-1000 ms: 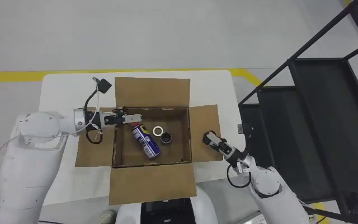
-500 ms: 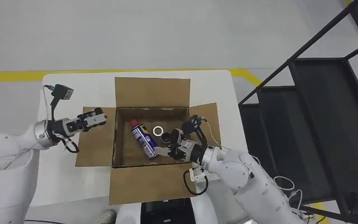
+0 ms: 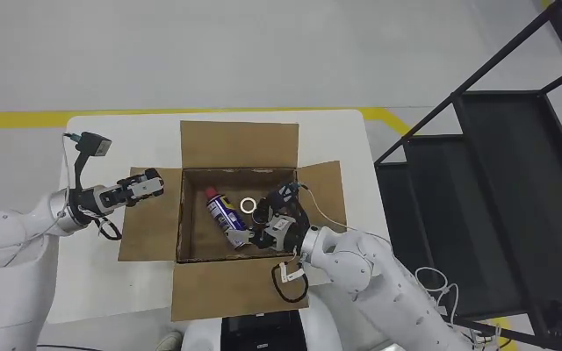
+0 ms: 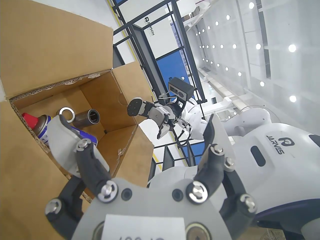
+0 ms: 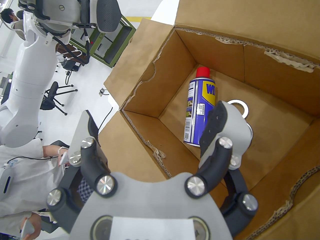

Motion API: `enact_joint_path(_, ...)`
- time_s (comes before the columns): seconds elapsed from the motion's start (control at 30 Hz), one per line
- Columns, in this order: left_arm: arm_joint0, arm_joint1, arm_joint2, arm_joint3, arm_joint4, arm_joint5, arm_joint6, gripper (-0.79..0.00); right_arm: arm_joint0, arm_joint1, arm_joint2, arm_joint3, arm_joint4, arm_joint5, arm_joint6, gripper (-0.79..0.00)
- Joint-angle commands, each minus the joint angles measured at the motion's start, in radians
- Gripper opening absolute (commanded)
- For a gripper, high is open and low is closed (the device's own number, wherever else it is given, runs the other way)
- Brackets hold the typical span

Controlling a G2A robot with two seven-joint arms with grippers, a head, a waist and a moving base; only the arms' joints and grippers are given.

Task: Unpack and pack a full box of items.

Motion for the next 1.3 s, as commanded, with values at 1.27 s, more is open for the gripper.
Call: enact_joint_path(1.27, 0.000, 0.000, 0.000, 0.000, 0.000, 0.000, 0.000, 0.000, 0.624, -0.251, -0.537, 0.606, -0.214, 0.310, 0.247, 0.000)
